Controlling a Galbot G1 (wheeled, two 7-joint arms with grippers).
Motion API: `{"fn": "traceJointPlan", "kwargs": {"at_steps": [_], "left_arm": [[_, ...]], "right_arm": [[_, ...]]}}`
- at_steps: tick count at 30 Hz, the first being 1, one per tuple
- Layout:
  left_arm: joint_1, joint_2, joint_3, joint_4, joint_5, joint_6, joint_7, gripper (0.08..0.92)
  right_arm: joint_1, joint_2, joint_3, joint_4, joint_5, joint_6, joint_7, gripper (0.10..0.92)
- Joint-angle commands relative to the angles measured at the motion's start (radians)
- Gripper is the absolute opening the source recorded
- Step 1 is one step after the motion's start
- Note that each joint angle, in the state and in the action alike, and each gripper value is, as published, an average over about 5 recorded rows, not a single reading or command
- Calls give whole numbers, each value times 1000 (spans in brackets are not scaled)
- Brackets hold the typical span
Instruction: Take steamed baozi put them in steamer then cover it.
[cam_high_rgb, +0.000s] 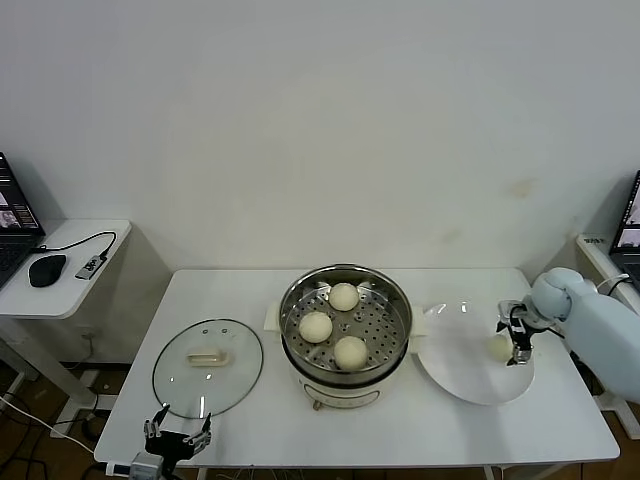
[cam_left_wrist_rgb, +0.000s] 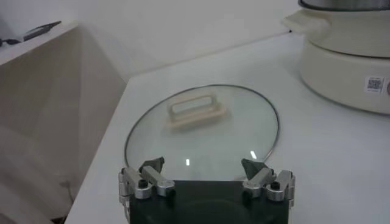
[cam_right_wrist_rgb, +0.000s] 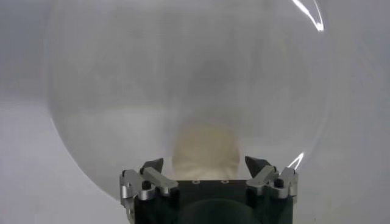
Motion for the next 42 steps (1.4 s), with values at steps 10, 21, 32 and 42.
{"fn": "traceJointPlan", "kwargs": {"at_steps": [10, 21, 32, 42], "left_arm": [[4, -4, -1, 4, -3, -1, -3, 823], [-13, -5, 0, -19, -4, 0, -3, 823], [-22, 19, -30, -52, 20, -1, -6, 823], [-21, 14, -42, -72, 0, 0, -6, 823]], "right_arm": [[62, -30, -65, 43, 83, -36, -9, 616], [466, -128, -371, 334, 350, -169, -69, 609], [974, 77, -804, 432, 736, -304, -101, 611], [961, 245, -850, 391, 839, -386, -77, 611]]}}
